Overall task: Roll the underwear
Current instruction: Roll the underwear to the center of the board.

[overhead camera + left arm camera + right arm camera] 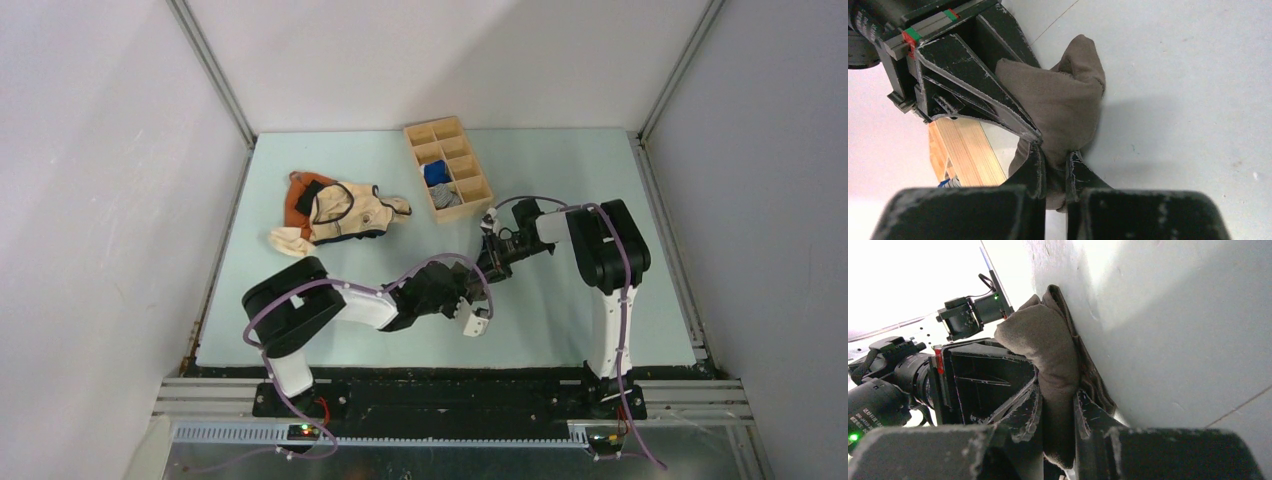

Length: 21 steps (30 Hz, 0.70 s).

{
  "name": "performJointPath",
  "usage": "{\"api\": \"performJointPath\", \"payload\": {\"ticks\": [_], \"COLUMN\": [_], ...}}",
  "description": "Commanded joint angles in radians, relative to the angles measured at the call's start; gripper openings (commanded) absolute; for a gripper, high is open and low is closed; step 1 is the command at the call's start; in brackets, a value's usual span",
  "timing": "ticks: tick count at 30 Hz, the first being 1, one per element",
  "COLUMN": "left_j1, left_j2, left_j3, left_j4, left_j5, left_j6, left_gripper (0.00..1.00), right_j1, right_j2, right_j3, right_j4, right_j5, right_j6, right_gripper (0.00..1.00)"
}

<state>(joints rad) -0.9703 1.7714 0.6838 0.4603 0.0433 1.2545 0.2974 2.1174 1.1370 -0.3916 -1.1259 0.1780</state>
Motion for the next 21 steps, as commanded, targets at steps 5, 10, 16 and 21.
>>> {"api": "performJointPath", "payload": {"ticks": [5,10,16,21], "left_j1": [0.045,0.055,0.070,0.067], "left_j2": [0.062,0.050,0.079,0.109], "left_j3": [0.056,0.106,0.287,0.406], "left_j4": [-0.204,-0.384,-0.828,-1.136], "left_j5": [-0.123,-0.070,0.029,0.121], "left_j6": [-0.055,-0.041,-0.042,-0.070], "left_gripper": [0.00,0.00,0.00,0.00], "right_j1": [0.039,-0.032,-0.218,-0.334], "right_j2": [0.072,-0.026,-0.365,-1.038], "right_j3": [-0.020,0.023,0.054,-0.344], "right_j4": [-0.105,-0.155,-0.192,0.261], "right_j5": [0.174,0.214,0.324,0.580], "right_j6": [-0.075,-0.093,-0.291,-0.421], "right_gripper": [0.35,0.83,0.99,0.99]}}
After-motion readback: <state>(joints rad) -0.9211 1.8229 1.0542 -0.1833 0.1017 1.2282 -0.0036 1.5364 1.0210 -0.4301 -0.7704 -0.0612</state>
